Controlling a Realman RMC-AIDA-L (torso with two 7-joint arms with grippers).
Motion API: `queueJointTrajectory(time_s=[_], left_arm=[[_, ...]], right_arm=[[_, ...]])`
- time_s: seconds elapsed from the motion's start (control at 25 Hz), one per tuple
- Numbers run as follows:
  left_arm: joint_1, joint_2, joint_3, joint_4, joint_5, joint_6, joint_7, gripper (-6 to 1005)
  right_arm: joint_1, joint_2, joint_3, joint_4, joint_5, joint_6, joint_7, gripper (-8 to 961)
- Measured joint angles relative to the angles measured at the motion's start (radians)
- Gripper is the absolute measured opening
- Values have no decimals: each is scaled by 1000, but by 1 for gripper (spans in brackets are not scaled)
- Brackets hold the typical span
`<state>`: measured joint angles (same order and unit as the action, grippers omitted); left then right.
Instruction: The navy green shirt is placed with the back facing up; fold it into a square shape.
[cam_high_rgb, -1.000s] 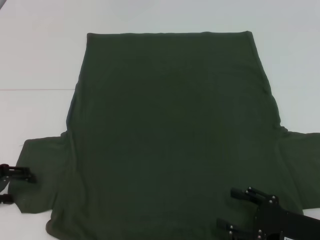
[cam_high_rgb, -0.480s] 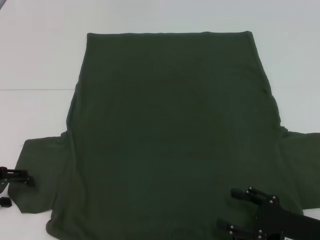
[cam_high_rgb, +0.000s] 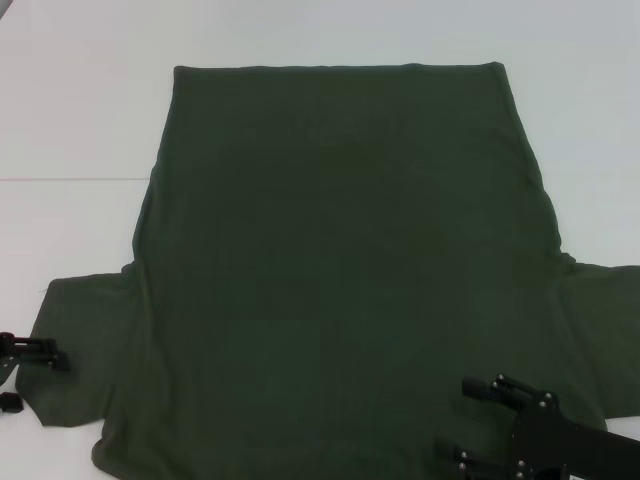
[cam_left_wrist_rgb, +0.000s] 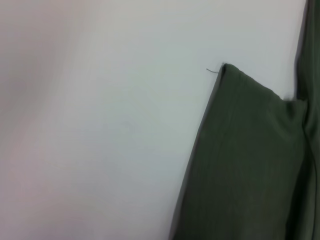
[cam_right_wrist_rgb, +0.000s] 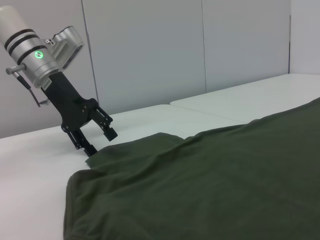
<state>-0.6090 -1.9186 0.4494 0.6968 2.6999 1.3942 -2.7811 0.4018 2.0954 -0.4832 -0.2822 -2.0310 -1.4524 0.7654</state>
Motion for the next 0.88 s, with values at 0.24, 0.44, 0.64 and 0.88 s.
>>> queueJointTrajectory(time_s=[0.24,0.44,0.64,0.88], left_arm=[[-2,-2,0,-1,0,-2,0,838],[-7,-4,10,-1,0,-5,-2,836],[-18,-6,21,-18,-6,-8,-3,835],[-39,-11,17,-29,-11,-7,2,833]], right_arm=[[0,0,0,0,0,0,0,885],[0,0,0,0,0,1,0,885],[0,0,1,0,0,2,0,885],[0,0,1,1,0,3,-1,885]])
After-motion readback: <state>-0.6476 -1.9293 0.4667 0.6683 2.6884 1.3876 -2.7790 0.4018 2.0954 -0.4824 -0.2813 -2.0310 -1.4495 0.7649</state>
